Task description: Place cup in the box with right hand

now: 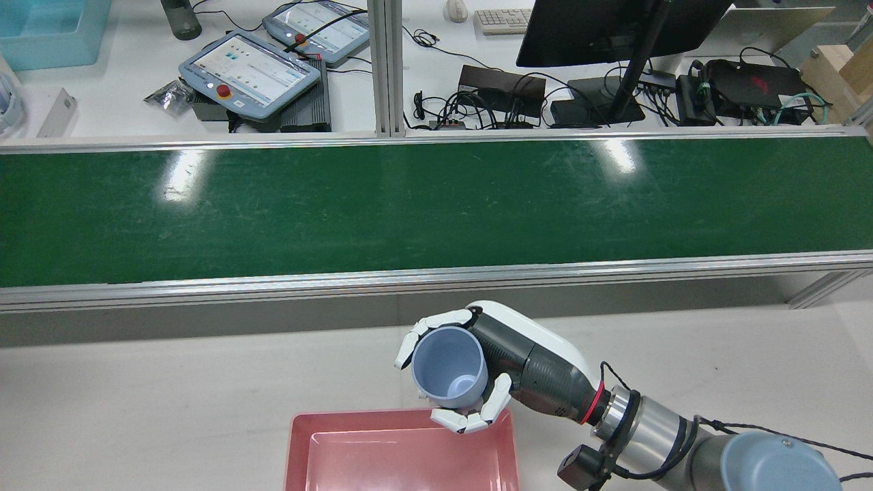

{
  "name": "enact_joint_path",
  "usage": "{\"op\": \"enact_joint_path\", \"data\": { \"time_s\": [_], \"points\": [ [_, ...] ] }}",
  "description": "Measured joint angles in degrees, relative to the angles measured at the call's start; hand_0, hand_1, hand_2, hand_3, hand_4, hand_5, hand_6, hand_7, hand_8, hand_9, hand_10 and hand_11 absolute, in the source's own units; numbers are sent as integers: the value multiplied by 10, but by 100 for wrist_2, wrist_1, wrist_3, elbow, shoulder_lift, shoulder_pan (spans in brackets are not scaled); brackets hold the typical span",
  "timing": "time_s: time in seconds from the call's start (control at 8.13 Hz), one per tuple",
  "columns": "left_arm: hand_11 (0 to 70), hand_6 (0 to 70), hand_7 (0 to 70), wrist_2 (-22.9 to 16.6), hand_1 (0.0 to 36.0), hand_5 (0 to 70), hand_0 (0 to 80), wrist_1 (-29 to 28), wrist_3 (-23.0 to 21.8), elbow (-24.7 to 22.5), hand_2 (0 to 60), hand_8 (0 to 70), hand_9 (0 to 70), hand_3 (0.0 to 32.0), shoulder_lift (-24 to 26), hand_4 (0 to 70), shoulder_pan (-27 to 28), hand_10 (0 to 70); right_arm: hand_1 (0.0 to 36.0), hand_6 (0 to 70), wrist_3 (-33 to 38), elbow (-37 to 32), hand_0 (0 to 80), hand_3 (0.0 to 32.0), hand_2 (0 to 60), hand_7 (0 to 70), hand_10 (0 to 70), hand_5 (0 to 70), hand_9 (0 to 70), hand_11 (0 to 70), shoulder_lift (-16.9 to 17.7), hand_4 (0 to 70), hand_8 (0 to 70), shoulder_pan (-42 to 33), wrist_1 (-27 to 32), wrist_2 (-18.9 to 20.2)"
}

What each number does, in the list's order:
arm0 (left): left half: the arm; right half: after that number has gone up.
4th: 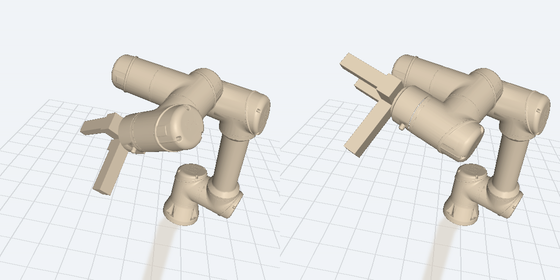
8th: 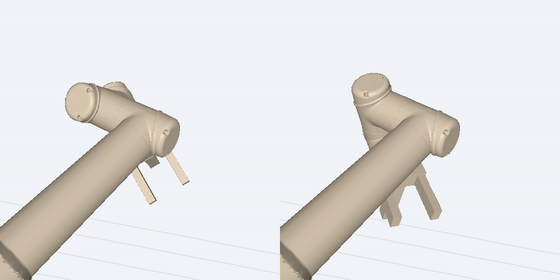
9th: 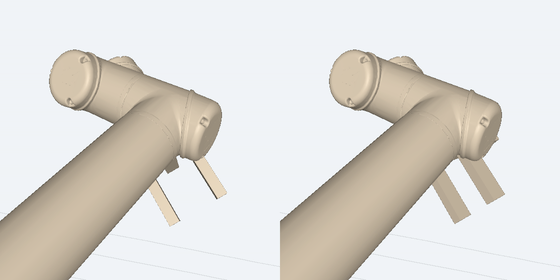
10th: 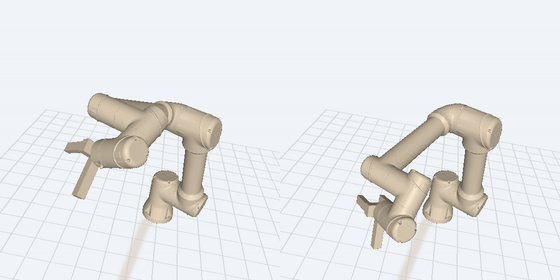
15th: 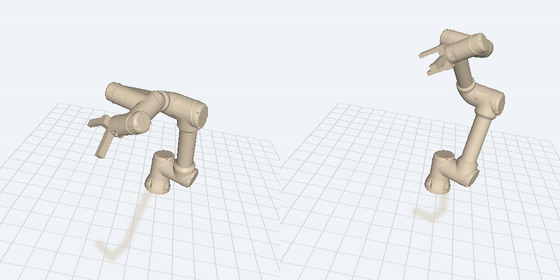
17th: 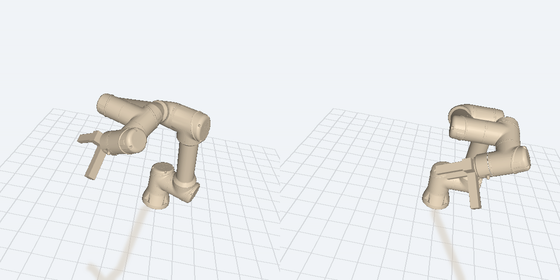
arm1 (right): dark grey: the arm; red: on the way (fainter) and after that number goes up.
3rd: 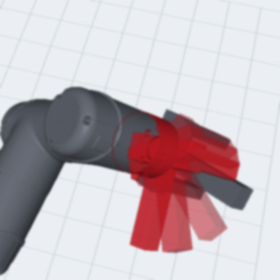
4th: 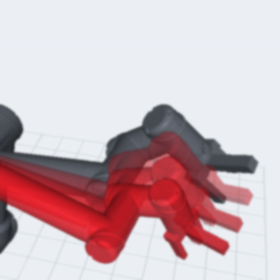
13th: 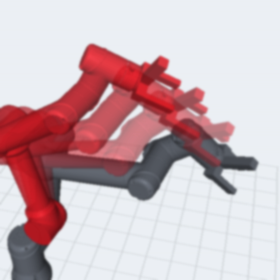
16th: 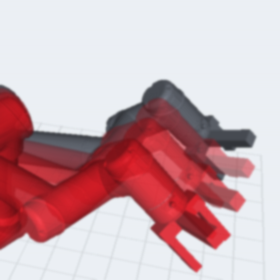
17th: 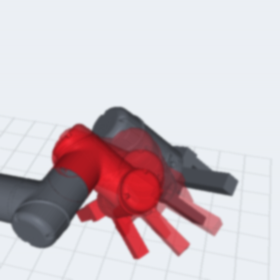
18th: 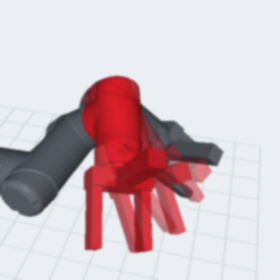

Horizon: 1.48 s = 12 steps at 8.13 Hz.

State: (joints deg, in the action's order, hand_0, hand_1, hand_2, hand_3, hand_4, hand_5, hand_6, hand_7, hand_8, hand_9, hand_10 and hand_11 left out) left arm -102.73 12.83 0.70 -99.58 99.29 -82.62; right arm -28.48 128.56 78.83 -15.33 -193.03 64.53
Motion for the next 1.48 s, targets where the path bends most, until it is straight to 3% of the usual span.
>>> {"op": "enact_joint_path", "data": {
  "time_s": [0.12, 0.25, 0.37, 0.49, 0.61, 0.74, 0.86, 1.48],
  "points": [
    [0, 0, 0, -1, 0, 0, 0, 0, 0, 0, 0, 0, 0, 0, 0, 0, 0, 0, 360, 323, -162, -22, 592, 0, 600, 700, 415, 197, 700, 611, 5, 92, 548, 388, 16, -223],
    [0, 0, 0, 2, 0, 0, 0, 0, 0, 0, 0, 0, 0, 0, 1, 0, 0, 0, 360, 244, -311, -42, 586, 0, 600, 700, 317, 164, 663, 480, 16, 47, 426, 661, 32, -377],
    [0, 0, 0, 5, 0, 0, 0, 0, 0, 0, 0, 0, 0, 0, 2, 0, 0, 0, 360, 180, -377, -67, 581, 0, 600, 588, 227, 144, 473, 362, 34, 7, 289, 799, 43, -443],
    [0, 0, 0, 6, 0, 0, 0, 0, 0, 0, 0, 0, 0, 0, 3, 0, 0, 0, 360, 139, -397, -94, 587, 0, 600, 447, 139, 129, 325, 236, 63, 0, 186, 888, 53, -467],
    [0, 0, 0, 4, 0, 0, 0, -3, 0, 0, 0, 0, 0, 0, 3, 0, 0, 0, 356, 87, -413, -127, 632, 0, 335, 235, 75, 113, 157, 144, 69, 0, 86, 976, 59, -477],
    [0, 0, 0, 4, 0, 0, 0, -6, 0, 0, 0, 0, 0, 0, 3, 0, 0, 0, 292, 47, -419, -160, 620, 0, 48, 83, 27, 88, 34, 71, 63, 0, 11, 1033, 65, -482],
    [0, 0, 0, 2, 0, 0, 0, -5, 0, 0, 0, 0, 0, 0, 3, 0, 0, 0, 251, 34, -421, -180, 587, 0, 0, 47, 5, 74, 1, 36, 55, 0, 0, 1068, 69, -484],
    [0, 0, 0, 5, 0, 0, 0, -9, 0, 0, 0, 0, 0, 0, 3, 0, 0, 0, 202, 35, -392, -184, 531, 0, 0, 90, 0, 55, 4, 1, 34, 0, 0, 1102, 73, -485]
  ]
}}
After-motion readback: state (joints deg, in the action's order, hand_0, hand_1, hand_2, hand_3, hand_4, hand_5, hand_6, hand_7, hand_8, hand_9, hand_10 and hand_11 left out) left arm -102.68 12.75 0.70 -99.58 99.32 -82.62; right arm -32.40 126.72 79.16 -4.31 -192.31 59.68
